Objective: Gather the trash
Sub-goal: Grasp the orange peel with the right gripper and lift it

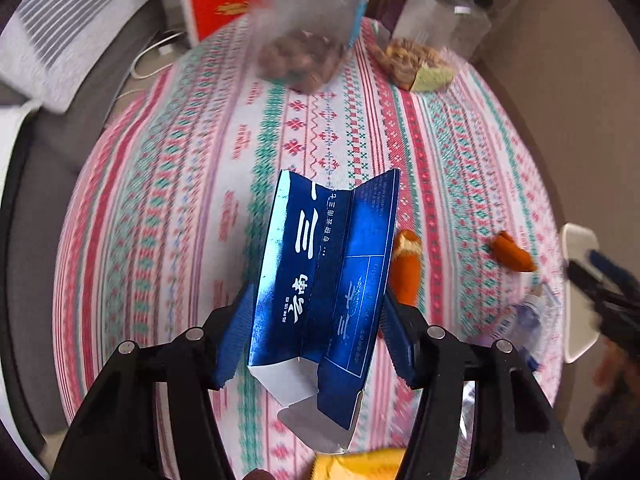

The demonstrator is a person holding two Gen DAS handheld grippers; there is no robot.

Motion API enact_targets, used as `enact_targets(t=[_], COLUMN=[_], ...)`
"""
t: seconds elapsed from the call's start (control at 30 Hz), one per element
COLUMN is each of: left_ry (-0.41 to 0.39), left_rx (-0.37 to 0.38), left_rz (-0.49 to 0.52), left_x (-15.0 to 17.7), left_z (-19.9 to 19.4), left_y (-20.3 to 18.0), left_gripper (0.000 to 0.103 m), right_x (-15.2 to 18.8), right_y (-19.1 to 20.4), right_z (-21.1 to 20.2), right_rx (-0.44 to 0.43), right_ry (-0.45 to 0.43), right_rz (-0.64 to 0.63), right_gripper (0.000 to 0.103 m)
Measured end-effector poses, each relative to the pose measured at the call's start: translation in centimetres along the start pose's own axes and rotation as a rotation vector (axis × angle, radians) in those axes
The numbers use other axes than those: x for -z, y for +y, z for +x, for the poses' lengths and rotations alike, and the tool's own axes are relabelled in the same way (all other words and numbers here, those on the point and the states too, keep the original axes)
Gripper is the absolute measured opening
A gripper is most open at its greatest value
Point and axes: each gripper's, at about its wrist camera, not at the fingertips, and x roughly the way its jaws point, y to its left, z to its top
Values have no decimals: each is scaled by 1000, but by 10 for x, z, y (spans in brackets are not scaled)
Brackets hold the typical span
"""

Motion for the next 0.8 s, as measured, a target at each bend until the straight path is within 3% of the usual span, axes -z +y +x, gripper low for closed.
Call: enact_targets(t=[0.1, 0.2, 0.33, 0.43, 0.8], left_ry=[-30, -67, -103, -125, -217], left_rx=[4, -2, 8, 5, 11], left_rz=[-37, -36, -52, -55, -145], left_x=[11, 25, 37, 40, 35], left_z=[-22, -34, -43, -44, -59], left_y=[-14, -24, -31, -34, -20], left_gripper=[60, 60, 61, 61, 61], right_x=[-1, -1, 0, 0, -10], right_y=[9, 15, 17, 17, 9], right_z=[22, 40, 52, 49, -14], right_rx=[-20, -29, -63, -70, -106], right_ry=[42, 80, 118, 106, -84], right_rz=[-28, -34, -19, -15, -13], right_gripper=[89, 79, 39, 25, 9])
